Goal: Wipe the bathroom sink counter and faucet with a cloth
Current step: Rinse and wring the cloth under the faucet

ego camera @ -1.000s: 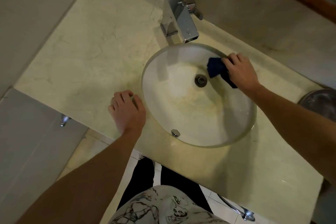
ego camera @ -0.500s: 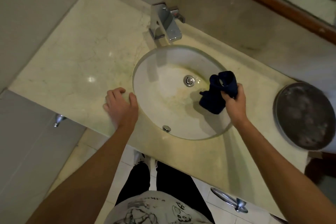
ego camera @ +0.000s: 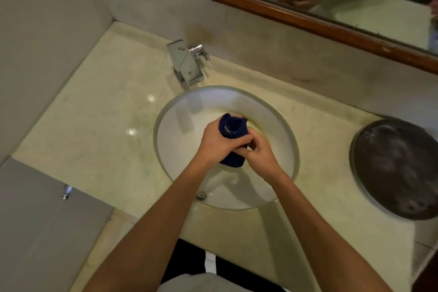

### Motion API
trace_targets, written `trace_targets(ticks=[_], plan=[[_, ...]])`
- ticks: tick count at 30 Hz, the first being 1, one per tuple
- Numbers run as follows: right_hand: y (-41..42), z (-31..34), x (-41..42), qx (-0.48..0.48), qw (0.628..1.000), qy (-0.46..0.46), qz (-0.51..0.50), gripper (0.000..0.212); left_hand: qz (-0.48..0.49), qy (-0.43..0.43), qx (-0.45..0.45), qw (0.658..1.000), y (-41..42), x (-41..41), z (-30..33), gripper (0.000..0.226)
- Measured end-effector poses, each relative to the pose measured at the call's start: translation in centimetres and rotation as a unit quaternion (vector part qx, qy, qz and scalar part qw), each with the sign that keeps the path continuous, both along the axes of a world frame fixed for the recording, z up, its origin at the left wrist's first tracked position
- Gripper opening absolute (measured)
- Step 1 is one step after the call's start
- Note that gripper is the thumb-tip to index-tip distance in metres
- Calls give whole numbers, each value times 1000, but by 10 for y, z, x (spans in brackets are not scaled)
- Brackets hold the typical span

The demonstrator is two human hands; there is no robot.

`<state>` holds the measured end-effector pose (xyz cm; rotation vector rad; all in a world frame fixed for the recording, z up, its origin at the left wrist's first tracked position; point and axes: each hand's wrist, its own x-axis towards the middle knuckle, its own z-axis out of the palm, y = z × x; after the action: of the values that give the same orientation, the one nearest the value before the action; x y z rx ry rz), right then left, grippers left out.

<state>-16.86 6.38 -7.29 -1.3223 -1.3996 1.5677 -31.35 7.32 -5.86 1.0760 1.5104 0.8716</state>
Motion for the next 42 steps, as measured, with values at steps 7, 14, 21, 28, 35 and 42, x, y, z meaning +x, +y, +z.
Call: trace_targets(ticks=[7, 14, 21, 28, 35, 42], plan=[[82, -13, -5, -3, 959, -282, -29, 32, 192, -46, -78, 977, 23, -35, -36, 34], [170, 25, -99, 98, 967, -210, -104, 46, 182, -51, -89, 978, 76, -73, -70, 38], [201, 8, -115, 174, 949, -243, -97, 21, 144, -122, -58, 980, 104, -87, -88, 33], [215, -9, -110, 134, 969, -144, -149, 14, 101, -130, 8, 986, 105, -94, -107, 32], [180, -33, -76, -3, 977, -187, -103, 39, 105, -77, 46, 990, 95, -86, -107, 35], [116, -109, -80, -500, 859, 107, 24, 110, 49, -20, 147, 988, 78, -82, -108, 29]])
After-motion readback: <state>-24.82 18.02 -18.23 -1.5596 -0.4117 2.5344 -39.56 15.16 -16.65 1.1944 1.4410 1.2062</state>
